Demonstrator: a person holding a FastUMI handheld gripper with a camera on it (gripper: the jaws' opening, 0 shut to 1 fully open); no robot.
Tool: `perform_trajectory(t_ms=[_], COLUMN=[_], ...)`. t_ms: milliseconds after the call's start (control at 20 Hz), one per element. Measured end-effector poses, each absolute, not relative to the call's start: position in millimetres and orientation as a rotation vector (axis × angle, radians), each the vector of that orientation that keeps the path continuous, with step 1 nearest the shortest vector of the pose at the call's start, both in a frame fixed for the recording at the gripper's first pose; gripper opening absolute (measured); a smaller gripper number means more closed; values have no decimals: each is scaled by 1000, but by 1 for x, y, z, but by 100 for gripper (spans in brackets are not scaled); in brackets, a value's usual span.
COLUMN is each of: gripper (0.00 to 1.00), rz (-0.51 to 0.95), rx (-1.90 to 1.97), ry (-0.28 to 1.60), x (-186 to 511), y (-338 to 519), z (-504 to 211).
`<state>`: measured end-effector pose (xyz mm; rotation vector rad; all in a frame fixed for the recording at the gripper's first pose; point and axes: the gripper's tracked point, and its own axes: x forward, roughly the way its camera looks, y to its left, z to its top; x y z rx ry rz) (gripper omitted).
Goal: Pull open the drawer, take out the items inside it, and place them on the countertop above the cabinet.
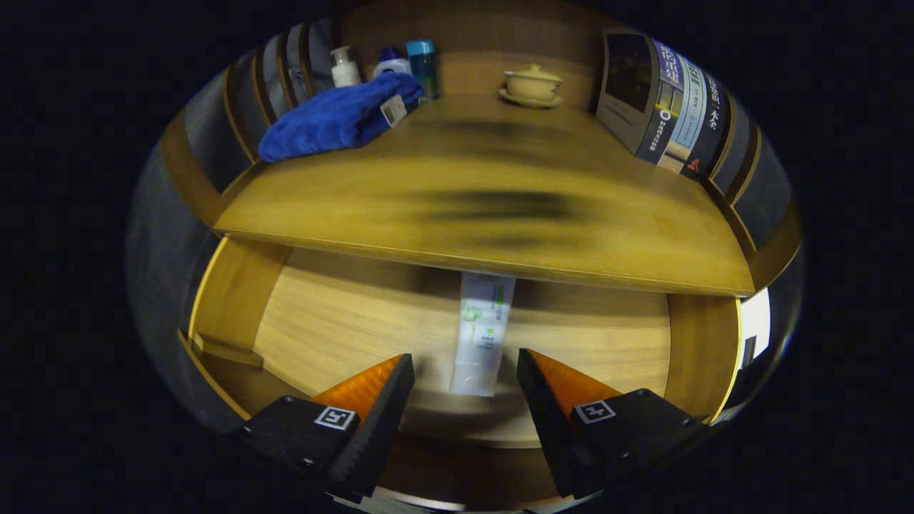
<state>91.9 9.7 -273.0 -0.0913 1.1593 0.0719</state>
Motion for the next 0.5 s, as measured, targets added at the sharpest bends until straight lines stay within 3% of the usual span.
perform_trajectory(t_ms=[150,250,400,500], gripper=[94,86,82,71], rz=[60,71,77,56], rx=[-95,-100,-93,-89], ry=[1207,1238,1252,1286], x=[90,87,89,91], y=[8,12,11,1], z=[-290,-300,-305,-310])
